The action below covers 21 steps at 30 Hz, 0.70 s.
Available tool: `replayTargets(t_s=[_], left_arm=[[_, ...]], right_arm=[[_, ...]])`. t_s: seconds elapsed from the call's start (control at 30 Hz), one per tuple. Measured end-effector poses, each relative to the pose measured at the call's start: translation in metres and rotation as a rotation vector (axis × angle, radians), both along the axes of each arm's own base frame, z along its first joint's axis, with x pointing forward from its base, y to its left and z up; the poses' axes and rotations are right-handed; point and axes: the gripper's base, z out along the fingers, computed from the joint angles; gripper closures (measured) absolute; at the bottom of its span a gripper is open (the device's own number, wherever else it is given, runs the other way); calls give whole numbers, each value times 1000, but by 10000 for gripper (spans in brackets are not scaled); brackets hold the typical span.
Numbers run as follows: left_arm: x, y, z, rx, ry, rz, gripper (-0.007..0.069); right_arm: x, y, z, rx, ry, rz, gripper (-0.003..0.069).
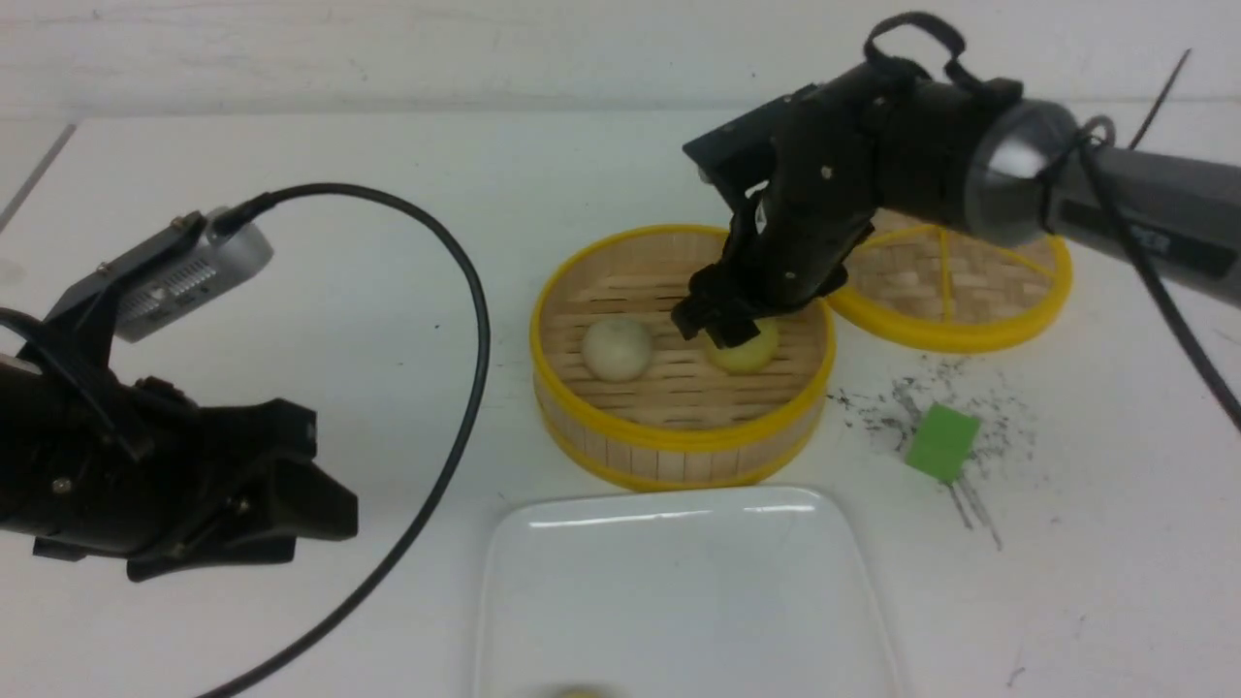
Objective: Put the steamed buns into the plate on the white tablecloth.
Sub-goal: 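Reach toward a bun in the bamboo steamer with the right gripper, then move the steamed bun from the bamboo steamer onto the white plate with the right gripper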
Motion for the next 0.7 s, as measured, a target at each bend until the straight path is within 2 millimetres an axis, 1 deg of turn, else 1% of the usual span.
replayTargets(t_s=[0.07, 0.1, 0.17, 0.2, 0.23, 0.27, 0.3, 0.33, 0.37, 0.4, 0.43, 0.5, 0.53, 0.57, 0.6, 0.67, 0.7], left_arm=[[0, 0, 0, 0, -1, 1, 268], [0, 0, 0, 0, -1, 1, 268], [0, 0, 0, 0, -2, 2, 268], [0, 0, 0, 0, -4, 3, 268], [0, 0, 0, 0, -4, 3, 268], [1, 0, 0, 1, -6, 4, 268], [1, 0, 0, 1, -6, 5, 268], [1, 0, 0, 1, -6, 5, 268], [1, 0, 0, 2, -6, 5, 268], [1, 0, 0, 4, -7, 4, 268], [1, 0, 0, 4, -7, 4, 268], [1, 0, 0, 4, -7, 4, 268], [1, 0, 0, 4, -7, 4, 268], [1, 0, 0, 5, -7, 4, 268], [1, 0, 0, 5, -7, 4, 268], [1, 0, 0, 5, -7, 4, 268], [1, 1, 0, 5, -6, 4, 268]], right_arm=[[2, 1, -9, -10, 14, -1, 300], [3, 1, -9, -10, 13, -1, 342], [3, 2, -1, -11, 15, -5, 482], [3, 1, 3, -12, 20, -8, 538], [2, 1, 4, -14, 29, -10, 564], [0, 1, 10, -13, 43, -14, 614], [-5, -1, 25, -9, 61, -21, 641], [-10, -3, 38, -3, 77, -26, 641], [-13, -4, 44, 0, 83, -27, 641], [-30, -11, 74, 21, 116, -32, 641], [-35, -12, 81, 29, 123, -31, 641], [-63, -18, 112, 74, 150, -18, 641], [-81, -20, 123, 107, 169, -4, 641], [-94, -20, 125, 122, 190, 10, 641], [-112, -17, 123, 130, 229, 36, 641], [-139, -13, 107, 123, 297, 71, 641], [-150, -8, 92, 114, 320, 90, 641]])
